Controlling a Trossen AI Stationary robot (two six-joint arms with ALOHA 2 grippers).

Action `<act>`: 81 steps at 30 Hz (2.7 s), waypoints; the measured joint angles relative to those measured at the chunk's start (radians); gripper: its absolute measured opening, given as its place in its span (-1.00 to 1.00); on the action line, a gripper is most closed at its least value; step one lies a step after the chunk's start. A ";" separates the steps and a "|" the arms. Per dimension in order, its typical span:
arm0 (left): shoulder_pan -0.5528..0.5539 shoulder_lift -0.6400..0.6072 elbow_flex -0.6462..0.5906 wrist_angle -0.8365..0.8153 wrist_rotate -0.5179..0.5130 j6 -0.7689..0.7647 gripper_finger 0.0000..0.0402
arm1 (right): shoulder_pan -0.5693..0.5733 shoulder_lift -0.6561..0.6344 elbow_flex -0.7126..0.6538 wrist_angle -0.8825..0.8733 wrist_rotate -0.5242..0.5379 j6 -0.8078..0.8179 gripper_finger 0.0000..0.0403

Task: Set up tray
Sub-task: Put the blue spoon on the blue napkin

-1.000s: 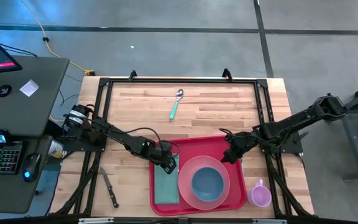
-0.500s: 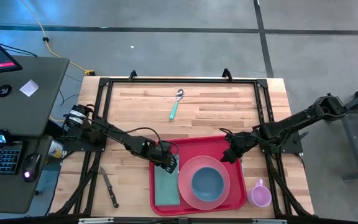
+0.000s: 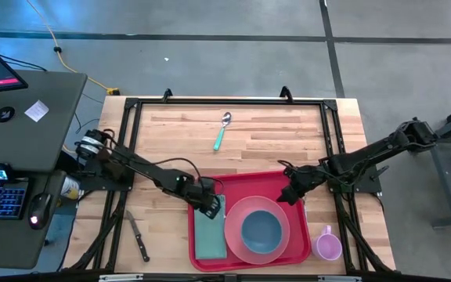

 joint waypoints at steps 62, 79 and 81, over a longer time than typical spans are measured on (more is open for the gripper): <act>0.797 0.295 0.395 -0.263 0.081 0.722 0.07 | -0.010 -0.472 0.000 0.091 0.714 -0.159 -0.32; 0.778 0.315 0.478 -0.489 0.031 0.734 -0.70 | -0.010 -0.472 0.000 -0.069 0.595 -0.069 -0.32; 0.777 0.319 0.517 -0.573 0.032 0.754 -0.70 | -0.010 -0.472 0.000 -0.069 0.595 -0.070 -0.32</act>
